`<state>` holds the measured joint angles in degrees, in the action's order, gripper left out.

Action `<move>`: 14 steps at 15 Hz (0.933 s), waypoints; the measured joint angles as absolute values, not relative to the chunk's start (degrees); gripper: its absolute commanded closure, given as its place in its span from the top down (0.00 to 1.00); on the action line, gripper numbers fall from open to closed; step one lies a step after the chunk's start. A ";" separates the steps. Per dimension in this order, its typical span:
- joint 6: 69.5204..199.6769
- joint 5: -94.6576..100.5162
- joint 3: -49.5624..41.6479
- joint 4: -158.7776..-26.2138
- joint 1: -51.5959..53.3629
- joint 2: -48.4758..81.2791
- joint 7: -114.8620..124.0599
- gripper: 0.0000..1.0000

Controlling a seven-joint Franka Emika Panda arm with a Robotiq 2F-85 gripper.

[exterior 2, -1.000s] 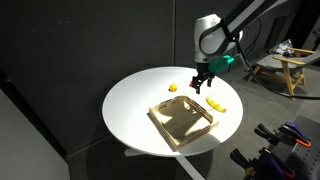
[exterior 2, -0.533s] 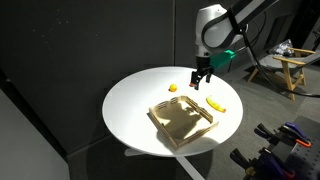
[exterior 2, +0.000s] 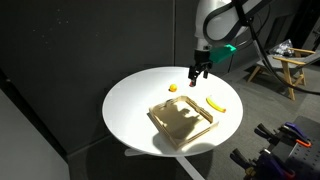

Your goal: Put the banana on the table

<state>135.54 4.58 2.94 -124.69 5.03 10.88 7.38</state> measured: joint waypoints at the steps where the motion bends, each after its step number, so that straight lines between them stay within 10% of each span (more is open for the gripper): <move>1: 135.51 4.58 2.94 -124.92 5.10 10.34 7.80 1.00; 14: 124.47 4.58 2.24 -129.74 4.12 0.70 12.14 1.00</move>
